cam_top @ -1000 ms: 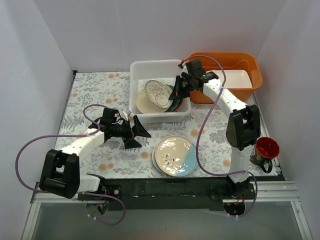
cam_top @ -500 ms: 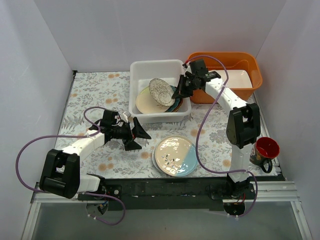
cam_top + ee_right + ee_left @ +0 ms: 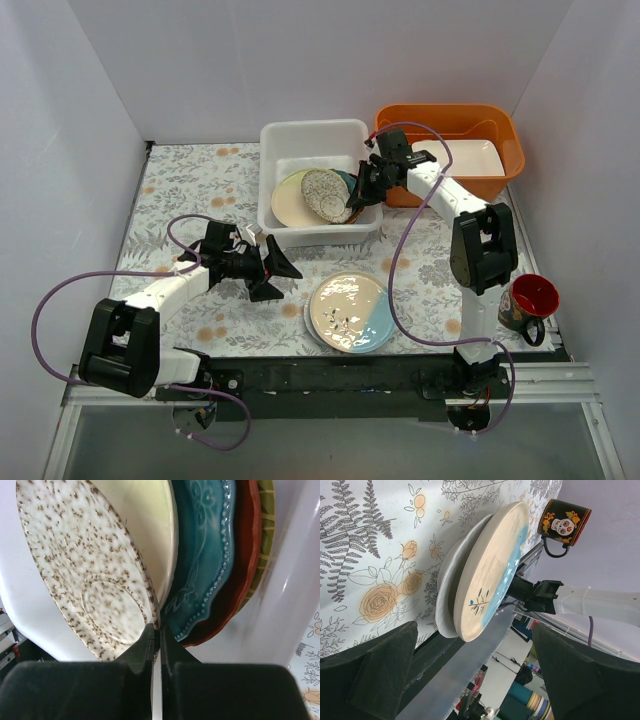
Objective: Place the plates into the plastic bin on the countertop
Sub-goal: Place the plate in the plastic bin.
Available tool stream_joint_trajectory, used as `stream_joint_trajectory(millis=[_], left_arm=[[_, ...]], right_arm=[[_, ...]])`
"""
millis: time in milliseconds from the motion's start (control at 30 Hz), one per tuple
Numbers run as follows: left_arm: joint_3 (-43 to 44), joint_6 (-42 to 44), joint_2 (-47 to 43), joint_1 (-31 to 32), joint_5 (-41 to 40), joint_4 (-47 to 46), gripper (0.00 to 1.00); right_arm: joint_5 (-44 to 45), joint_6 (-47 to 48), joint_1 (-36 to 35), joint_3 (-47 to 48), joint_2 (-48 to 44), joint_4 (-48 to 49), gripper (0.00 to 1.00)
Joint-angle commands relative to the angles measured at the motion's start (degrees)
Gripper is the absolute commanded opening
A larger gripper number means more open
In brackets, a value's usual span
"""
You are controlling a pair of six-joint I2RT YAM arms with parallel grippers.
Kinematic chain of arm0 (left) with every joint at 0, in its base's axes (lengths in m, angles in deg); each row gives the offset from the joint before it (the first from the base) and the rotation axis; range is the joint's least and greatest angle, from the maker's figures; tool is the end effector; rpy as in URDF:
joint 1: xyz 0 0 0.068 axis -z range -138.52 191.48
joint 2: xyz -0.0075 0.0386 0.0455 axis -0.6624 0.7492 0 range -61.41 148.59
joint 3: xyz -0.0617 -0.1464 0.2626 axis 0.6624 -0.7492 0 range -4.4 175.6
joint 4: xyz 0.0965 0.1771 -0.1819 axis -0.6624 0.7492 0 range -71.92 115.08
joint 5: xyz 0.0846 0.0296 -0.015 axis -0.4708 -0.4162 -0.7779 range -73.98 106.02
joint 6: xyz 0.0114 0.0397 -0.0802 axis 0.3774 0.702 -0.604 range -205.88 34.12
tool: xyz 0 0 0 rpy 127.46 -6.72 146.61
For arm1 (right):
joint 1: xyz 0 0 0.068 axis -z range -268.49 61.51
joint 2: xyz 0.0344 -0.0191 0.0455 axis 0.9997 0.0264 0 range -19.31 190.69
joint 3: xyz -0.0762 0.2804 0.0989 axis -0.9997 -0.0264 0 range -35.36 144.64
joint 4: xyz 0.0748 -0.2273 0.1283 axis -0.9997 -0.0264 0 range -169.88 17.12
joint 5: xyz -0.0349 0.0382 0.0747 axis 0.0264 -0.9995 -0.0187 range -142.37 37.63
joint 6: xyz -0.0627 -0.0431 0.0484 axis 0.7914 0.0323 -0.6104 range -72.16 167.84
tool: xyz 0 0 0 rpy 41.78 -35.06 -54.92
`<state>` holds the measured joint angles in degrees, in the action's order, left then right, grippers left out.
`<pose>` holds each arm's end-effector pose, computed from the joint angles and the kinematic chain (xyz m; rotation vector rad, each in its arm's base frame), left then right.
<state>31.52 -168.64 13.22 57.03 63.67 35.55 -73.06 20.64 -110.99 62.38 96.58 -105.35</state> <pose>0.2240 -0.1242 0.1822 1.1307 -2.3223 1.3281 0.4575 0.2203 0.2445 -0.0618 2.5534 0.8053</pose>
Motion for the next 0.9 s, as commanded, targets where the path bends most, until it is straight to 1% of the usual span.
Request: stream_joint_trajectory(millis=[0, 67, 100, 167, 200, 267, 300, 500, 633, 767, 867], left_arm=[[-0.15, -0.38, -1.68, -0.17, 1.39, -0.86, 0.98], [0.2, -0.38, -2.73, 0.0, -0.01, 0.62, 0.98], [0.38, -0.64, -3.26, 0.18, -0.02, 0.63, 0.98], [0.38, -1.17, -4.23, 0.27, -0.02, 0.54, 0.98], [0.64, -1.7, -5.01, 0.27, 0.06, 0.63, 0.98], [0.82, -2.14, -5.72, 0.53, -0.2, 0.72, 0.98], [0.99, -2.4, -6.16, 0.53, -0.72, 0.81, 0.98], [1.87, -3.02, -6.87, 1.76, -1.43, 1.07, 0.98], [2.84, -2.93, -5.29, 2.9, -1.78, 0.9, 0.98], [4.15, -3.02, -3.18, 5.45, -2.57, 0.02, 0.98], [5.21, -3.28, -1.95, 7.74, -4.06, -0.07, 0.98]], right_arm=[[-0.76, -0.31, 0.18, 1.41, 1.0, 3.55, 0.09], [-0.84, -0.48, 0.18, 1.15, 1.0, 3.73, 0.18], [-0.93, -0.48, 0.18, 0.88, 0.74, 4.08, 0.28], [-0.76, -0.4, 0.18, 0.01, -0.14, 4.86, 0.37], [-0.41, -0.4, 0.18, -0.35, -0.58, 5.22, 0.45], [-0.06, -0.31, 0.18, -0.88, -1.81, 5.83, 0.49], [0.12, -0.48, 0.18, -1.31, -2.25, 6.36, 0.53], [-0.23, -2.24, 0.18, -5.52, -8.13, 11.62, 0.65], [-1.02, -2.86, 0.18, -9.04, -13.92, 15.14, 0.71], [-1.72, -2.86, 0.18, -11.68, -17.45, 16.12, 0.74], [-1.81, -2.68, 0.18, -12.74, -19.13, 15.95, 0.74]])
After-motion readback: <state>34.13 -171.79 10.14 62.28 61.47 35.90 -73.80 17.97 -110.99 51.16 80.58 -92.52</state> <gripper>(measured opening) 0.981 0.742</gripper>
